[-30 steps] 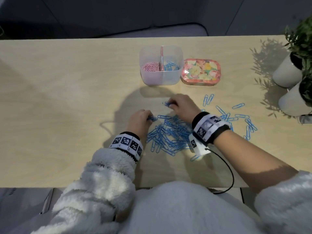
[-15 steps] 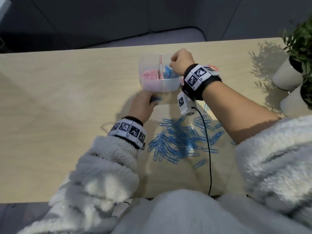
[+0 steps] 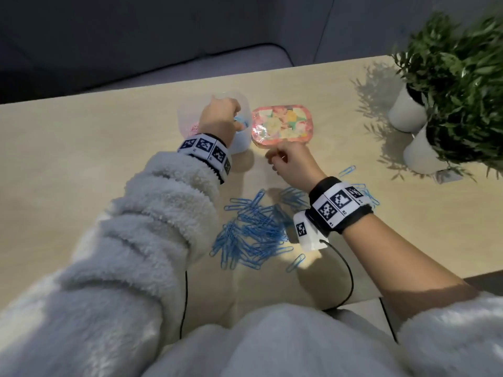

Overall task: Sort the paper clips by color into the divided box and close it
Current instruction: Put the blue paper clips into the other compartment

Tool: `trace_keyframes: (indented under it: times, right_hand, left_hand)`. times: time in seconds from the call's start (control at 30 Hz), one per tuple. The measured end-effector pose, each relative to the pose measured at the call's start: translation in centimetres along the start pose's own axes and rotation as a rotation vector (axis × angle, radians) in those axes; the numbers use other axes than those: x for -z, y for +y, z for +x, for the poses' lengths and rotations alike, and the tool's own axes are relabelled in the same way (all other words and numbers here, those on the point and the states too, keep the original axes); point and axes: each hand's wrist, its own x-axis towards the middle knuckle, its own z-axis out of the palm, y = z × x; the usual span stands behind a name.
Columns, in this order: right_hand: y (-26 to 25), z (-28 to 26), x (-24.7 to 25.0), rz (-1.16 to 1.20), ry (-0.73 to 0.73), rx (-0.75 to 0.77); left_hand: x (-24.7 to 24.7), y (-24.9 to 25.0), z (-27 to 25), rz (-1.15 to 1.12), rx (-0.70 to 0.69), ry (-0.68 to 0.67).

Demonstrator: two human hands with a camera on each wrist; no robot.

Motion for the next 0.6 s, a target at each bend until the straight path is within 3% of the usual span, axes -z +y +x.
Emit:
trace_keyframes:
  times: [0.1, 0.13, 0.23, 0.37, 0.6]
  right_hand:
    - [2.1, -1.3, -0.8, -0.137, -0.067, -0.036]
    - [2.7, -1.7, -1.2, -0.178, -0.086, -0.05]
    - [4.0, -2.2, -3.0, -0.298, -0.128, -0.049]
    - [3.4, -2.4, -5.6, -0.539, -0.237, 0.143]
    - [1.6, -4.7, -8.5, -0.668, -0.462, 0.408]
  left_hand:
    - [-0.5, -1.0, -4.2, -0.056, -0.156, 0.18]
    - [-1.0, -1.7, -5.9, -0.071, -0.174, 0.179]
    - [-3.1, -4.4, -11.9, -0.089, -0.063, 0.008]
    - [-5.8, -7.2, -17.7, -0.081, 0.118, -0.143]
    - [-8.7, -6.9, -21.4, -0.101, 0.171, -0.071]
